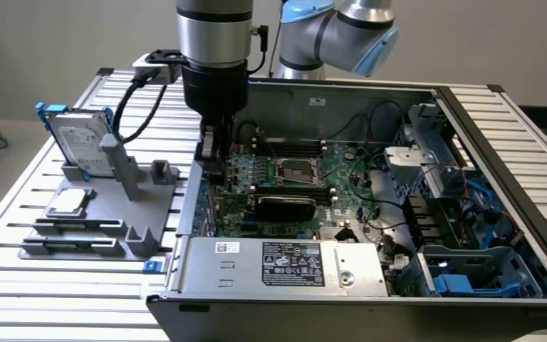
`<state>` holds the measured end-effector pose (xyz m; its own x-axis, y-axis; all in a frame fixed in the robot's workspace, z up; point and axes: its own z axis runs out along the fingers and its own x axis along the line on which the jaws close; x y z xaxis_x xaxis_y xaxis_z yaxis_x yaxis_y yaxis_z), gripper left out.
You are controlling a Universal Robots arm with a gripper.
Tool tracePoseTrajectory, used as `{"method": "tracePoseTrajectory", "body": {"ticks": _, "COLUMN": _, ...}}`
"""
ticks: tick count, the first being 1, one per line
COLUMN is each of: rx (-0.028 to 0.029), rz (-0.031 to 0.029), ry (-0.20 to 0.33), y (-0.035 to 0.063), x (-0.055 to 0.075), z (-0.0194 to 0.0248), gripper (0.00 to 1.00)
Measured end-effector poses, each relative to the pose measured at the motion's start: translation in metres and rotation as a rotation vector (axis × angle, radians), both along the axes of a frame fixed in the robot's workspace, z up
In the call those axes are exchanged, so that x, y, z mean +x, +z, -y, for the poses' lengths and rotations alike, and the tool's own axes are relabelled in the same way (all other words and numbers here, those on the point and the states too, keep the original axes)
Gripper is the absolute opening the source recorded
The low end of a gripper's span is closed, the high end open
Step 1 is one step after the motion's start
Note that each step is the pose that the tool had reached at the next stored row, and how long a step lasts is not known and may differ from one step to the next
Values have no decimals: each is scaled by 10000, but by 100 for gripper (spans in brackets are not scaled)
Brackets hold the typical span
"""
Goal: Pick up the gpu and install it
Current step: 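Press down on the gpu until it lock into place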
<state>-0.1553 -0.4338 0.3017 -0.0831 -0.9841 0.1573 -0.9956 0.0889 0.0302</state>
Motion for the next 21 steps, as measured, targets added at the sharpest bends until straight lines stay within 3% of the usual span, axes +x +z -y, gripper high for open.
{"method": "tracePoseTrajectory", "body": {"ticks": 21, "rx": -4, "rz": -2, "ry": -318, "y": -36, "x": -9, "z": -19, "gripper": 11}}
